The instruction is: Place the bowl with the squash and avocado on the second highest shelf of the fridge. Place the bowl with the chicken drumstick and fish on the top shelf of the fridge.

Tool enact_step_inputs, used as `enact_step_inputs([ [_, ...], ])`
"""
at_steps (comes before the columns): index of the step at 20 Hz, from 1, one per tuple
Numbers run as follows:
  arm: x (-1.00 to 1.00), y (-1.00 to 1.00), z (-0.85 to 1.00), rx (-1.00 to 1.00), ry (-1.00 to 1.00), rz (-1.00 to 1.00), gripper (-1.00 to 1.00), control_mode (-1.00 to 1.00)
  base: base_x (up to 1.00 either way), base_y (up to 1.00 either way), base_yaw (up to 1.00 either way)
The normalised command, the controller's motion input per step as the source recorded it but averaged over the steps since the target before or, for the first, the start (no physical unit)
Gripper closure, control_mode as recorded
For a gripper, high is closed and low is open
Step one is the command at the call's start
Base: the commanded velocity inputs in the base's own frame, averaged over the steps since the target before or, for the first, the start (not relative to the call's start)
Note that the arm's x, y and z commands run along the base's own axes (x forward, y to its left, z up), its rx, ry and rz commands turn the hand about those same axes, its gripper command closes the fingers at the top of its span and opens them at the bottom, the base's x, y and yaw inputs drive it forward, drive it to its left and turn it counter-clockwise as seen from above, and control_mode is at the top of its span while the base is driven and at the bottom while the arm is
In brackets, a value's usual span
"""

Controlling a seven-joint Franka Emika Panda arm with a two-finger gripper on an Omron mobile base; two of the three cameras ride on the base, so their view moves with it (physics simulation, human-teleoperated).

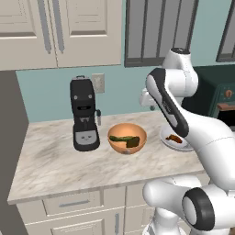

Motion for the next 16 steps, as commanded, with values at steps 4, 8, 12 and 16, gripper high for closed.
enact_step_inputs([
  [4,-0.01,-0.13,-0.11,0.05,0.03,-0.06,-1.00,-1.00,0.00,0.00,0.00],
  [8,-0.04,-0.04,-0.83,0.04,0.11,-0.19,-1.00,-1.00,0.00,0.00,0.00],
  [12,0.00,0.02,-1.00,0.07,0.14,-0.25,-1.00,-1.00,0.00,0.00,0.00],
  [16,0.12,0.09,-1.00,0.10,0.08,-0.26,-1.00,-1.00,0.00,0.00,0.00],
])
